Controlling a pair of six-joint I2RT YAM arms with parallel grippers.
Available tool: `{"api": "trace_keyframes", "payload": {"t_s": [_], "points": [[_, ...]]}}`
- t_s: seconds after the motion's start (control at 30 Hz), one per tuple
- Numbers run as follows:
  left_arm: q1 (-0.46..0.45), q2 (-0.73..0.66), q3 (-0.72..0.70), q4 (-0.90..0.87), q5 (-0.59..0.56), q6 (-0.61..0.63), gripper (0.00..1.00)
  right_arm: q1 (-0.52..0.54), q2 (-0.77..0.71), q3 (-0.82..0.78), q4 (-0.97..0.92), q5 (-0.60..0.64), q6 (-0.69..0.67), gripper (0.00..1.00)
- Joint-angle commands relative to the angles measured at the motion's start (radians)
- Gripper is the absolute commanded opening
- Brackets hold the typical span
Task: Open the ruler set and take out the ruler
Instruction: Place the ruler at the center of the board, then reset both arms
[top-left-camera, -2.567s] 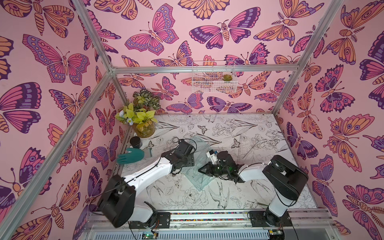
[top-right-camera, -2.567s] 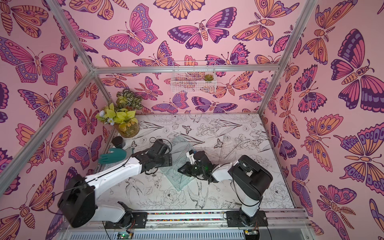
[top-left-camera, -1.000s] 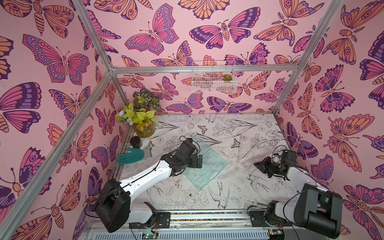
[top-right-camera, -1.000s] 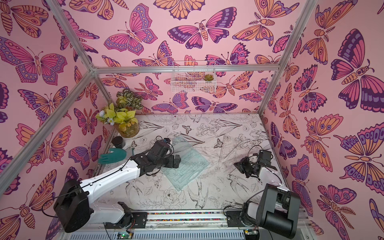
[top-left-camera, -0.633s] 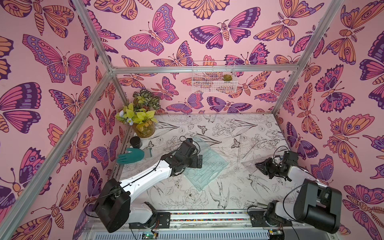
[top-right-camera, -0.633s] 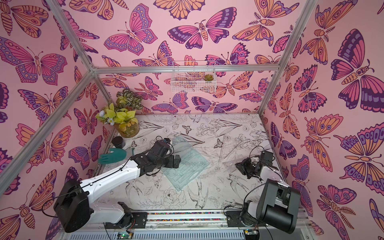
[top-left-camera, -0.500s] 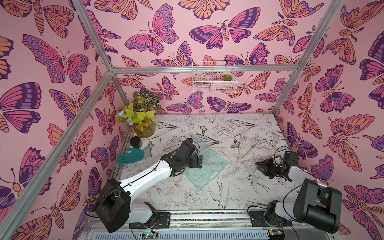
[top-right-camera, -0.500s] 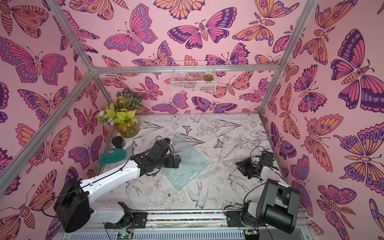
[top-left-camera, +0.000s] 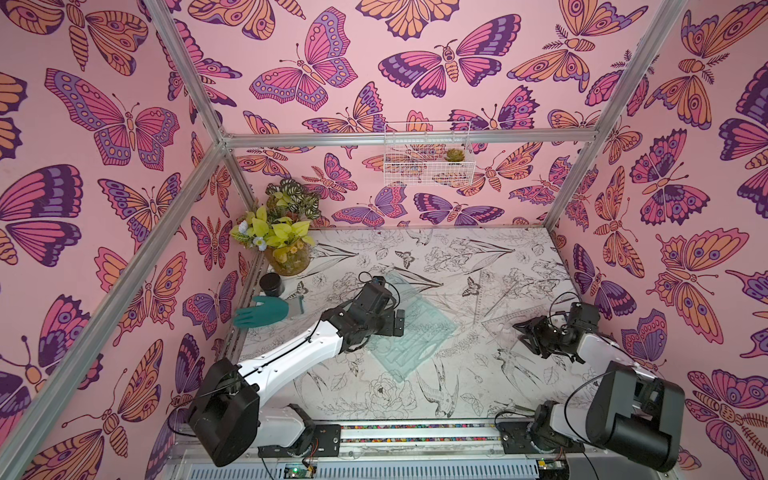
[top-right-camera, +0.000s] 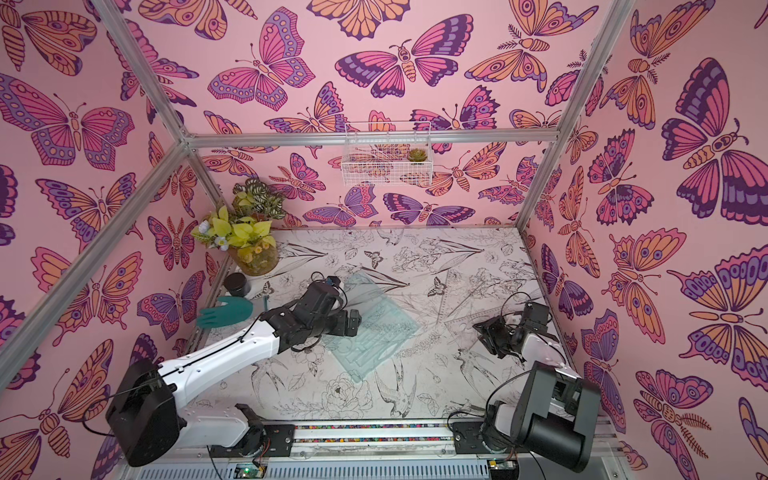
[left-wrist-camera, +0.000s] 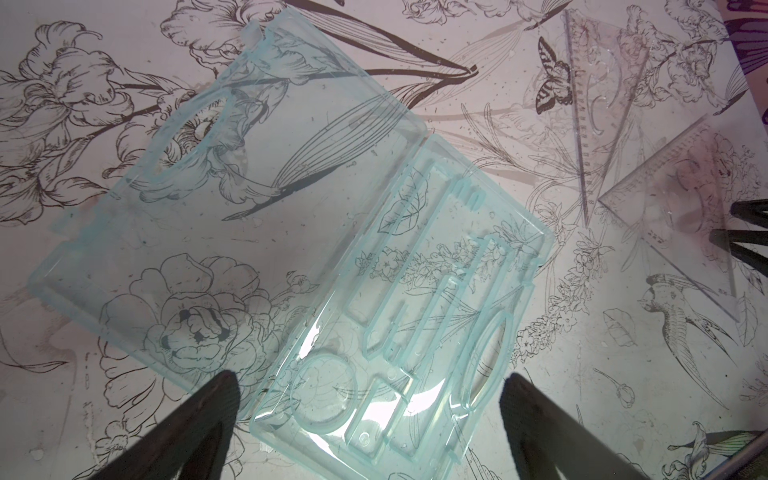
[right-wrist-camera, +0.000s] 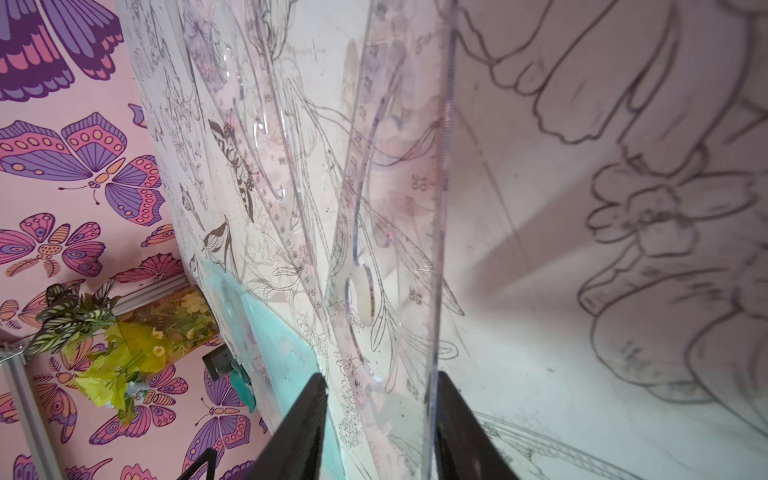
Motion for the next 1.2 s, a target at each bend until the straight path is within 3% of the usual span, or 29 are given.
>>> {"api": "trace_keyframes", "payload": {"t_s": [0.0,0.17,0.33,0.57,0.73,0.87,1.0,1.17], "points": [[-0.006,-0.024,-0.007,-0.017,-0.026,0.010,1.00,-0.006,-0.023,0.004,-0.046,0.072,-0.023,0.45],[-0.006,-0.034,-0.007,-0.040,-0.043,0.000,1.00,-0.006,-0.043,0.004,-0.071,0.133,-0.040,0.48],[0.001,-0.048,-0.012,-0.055,-0.057,-0.025,1.00,-0.006,-0.116,0.014,-0.124,0.259,-0.081,0.58],[0.021,-0.088,-0.007,-0.085,-0.078,-0.047,1.00,-0.005,-0.242,0.031,-0.184,0.372,-0.116,0.60],[0.084,-0.117,-0.013,-0.105,-0.055,-0.081,1.00,-0.004,-0.311,0.038,-0.195,0.354,-0.116,0.60],[0.149,-0.167,-0.026,-0.120,-0.041,-0.111,1.00,0.006,-0.401,0.036,-0.155,0.235,-0.092,0.60],[0.259,-0.223,-0.069,-0.114,0.028,-0.181,1.00,0.144,-0.423,0.059,-0.136,0.209,-0.091,0.61],[0.409,-0.247,-0.174,-0.069,0.171,-0.295,1.00,0.378,-0.362,0.161,-0.212,0.337,-0.157,0.60]]}}
